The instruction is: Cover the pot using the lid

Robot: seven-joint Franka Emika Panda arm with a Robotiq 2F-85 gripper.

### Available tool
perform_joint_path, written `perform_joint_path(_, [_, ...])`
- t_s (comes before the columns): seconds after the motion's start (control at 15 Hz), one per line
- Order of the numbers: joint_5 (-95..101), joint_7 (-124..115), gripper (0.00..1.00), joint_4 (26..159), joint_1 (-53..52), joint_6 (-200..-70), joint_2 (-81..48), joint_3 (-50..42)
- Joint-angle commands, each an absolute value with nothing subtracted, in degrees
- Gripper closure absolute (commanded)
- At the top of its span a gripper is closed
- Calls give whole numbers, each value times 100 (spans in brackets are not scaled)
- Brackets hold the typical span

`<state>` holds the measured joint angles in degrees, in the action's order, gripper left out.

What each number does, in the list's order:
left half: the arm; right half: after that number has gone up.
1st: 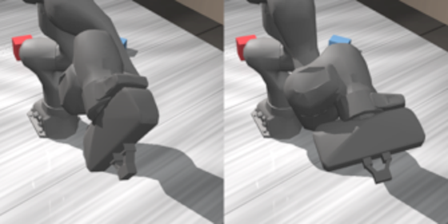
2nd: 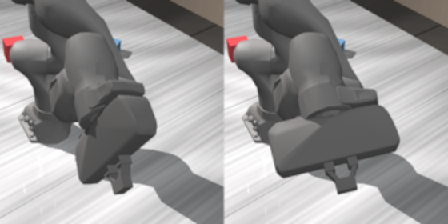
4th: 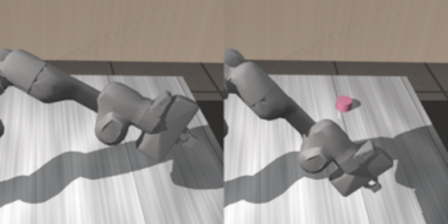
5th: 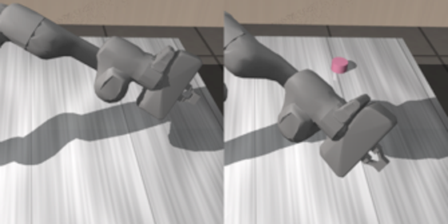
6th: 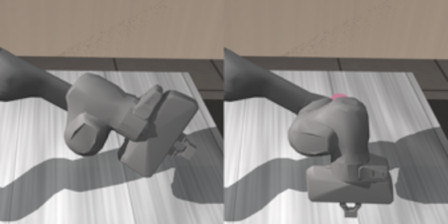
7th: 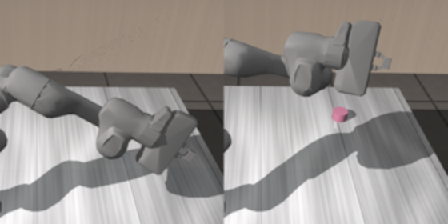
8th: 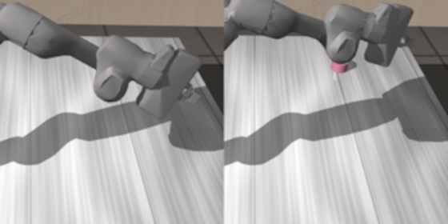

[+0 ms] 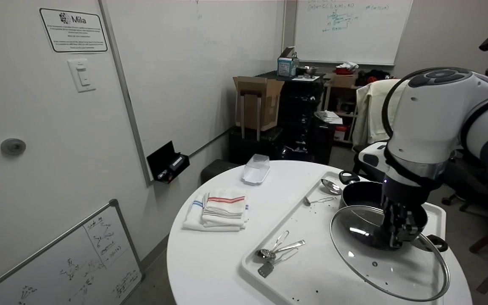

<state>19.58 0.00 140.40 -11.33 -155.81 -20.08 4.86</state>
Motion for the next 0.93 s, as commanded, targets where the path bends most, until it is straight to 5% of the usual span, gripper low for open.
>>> perform_joint_path(0.0, [1741, 145, 75, 14351, -869, -15490, -1557, 354])
perform_joint_path(0.87, [1088, 199, 75, 14243, 176, -15401, -1657, -288])
